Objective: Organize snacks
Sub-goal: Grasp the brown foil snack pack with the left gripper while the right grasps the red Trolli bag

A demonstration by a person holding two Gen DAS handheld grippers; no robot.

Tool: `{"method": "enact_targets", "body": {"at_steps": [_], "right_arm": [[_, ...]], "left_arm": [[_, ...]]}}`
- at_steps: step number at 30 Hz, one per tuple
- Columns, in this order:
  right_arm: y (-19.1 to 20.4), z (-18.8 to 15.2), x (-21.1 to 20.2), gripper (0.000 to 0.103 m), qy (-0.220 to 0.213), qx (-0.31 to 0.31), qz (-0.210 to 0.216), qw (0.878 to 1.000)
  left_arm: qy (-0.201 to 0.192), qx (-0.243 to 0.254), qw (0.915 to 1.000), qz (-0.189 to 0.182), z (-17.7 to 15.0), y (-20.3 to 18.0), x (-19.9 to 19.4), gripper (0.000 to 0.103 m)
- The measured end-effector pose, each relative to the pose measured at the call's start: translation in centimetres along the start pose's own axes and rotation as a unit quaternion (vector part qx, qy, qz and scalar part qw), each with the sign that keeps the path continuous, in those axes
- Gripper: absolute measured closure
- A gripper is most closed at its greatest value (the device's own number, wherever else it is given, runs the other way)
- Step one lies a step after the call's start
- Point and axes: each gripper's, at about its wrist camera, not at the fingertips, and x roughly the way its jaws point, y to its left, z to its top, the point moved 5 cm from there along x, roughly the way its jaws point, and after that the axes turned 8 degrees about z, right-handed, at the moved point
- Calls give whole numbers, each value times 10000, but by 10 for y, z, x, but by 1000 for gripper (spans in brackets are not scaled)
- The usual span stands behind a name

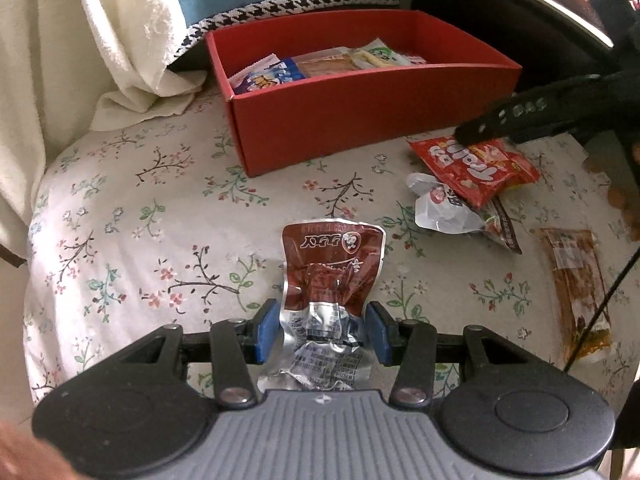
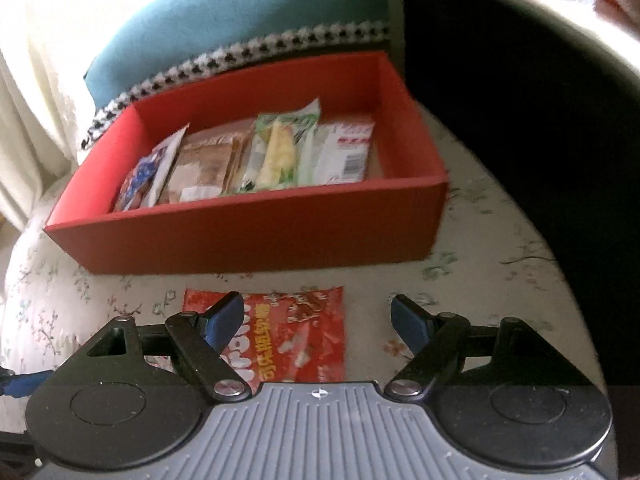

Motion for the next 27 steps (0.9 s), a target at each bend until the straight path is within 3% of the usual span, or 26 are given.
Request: {"method": "enact_targets", "body": {"at_steps": [3,7,8,10,12,14,16,17,23,25,27], "right_arm": [[9,-8,-4,14,68,-13,151,9999],[22,-34,-26,15,457,560,1205,9901],[29,-40,-33,15,550,605,1582,9840],[42,-49,-48,16,512,500,1944,9783],[50,-55,-59,16,464,183,1801,9824],[56,-57,-62,16,314,-537,1093,9921],[65,-57,-54,15,284,-1484,307,9880],[67,-54,-47,15,382,-1796,131,9829],[75,-25,-1,14,779,-2641,281,9609],[73,-15,10,12,915,-2531,564,9615],[65,-10,19,18,1108,-2268,561,9660]], "left_arm": [[23,-39,10000,-14,1,2,1,62],[33,-43,10000,3,2,2,1,62],[39,-40,10000,7,2,1,0,62],[41,-45,10000,9,1,1,-1,62],[41,-34,10000,9,0,1,-1,62],[45,-37,10000,2,0,2,-1,62],[54,-46,10000,-19,0,3,-1,62],[60,-56,10000,-26,-1,3,-1,62],[62,51,10000,-12,-1,1,2,62],[45,30,10000,-37,0,2,2,62],[41,7,10000,-50,2,4,3,61]]}}
